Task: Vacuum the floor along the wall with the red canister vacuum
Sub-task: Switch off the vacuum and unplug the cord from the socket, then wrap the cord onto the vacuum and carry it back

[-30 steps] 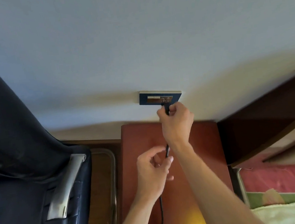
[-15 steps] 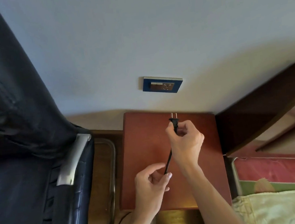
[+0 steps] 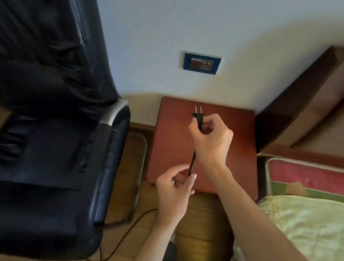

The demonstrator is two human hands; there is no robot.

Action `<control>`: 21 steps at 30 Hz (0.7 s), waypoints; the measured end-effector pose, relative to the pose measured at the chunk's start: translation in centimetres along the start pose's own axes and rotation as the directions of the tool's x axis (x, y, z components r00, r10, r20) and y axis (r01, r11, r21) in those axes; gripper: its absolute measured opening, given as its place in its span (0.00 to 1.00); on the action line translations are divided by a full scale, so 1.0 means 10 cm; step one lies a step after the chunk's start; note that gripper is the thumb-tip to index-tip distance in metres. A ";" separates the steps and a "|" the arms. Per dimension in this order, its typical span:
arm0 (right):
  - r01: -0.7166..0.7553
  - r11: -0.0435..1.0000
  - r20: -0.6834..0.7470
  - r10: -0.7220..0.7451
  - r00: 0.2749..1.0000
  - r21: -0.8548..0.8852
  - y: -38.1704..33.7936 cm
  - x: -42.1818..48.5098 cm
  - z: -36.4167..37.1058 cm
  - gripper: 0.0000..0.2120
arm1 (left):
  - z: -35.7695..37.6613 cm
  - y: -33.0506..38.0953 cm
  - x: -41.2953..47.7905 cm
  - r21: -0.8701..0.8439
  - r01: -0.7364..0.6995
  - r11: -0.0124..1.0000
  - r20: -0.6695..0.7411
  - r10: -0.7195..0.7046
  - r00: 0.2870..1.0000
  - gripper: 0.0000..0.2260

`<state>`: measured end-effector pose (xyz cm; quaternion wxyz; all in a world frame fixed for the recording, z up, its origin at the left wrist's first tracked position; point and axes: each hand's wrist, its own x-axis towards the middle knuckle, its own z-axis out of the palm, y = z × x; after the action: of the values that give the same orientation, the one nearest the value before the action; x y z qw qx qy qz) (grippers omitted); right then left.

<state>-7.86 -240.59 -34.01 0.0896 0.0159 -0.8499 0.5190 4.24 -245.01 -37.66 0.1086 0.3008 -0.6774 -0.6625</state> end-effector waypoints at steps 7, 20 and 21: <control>0.126 0.989 0.100 -0.133 0.986 0.076 -0.18 -0.75 -0.28 0.07 | -0.21 -0.13 -0.85 -0.046 -0.044 0.998 -0.145 0.037 0.989 0.11; 0.194 0.940 0.472 -0.311 0.824 0.282 -0.87 -2.72 0.18 0.08 | -1.44 -0.53 -2.27 -0.230 -0.072 0.970 -0.571 -0.075 0.817 0.11; 0.207 0.932 0.498 -0.336 0.799 0.297 -0.92 -2.92 0.24 0.07 | -1.57 -0.59 -2.39 -0.241 -0.077 0.967 -0.606 -0.088 0.791 0.11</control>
<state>21.58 -248.90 -31.90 -0.0823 0.2943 -0.7639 0.5684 33.32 -244.54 -35.84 0.3573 0.4843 -0.5145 -0.6108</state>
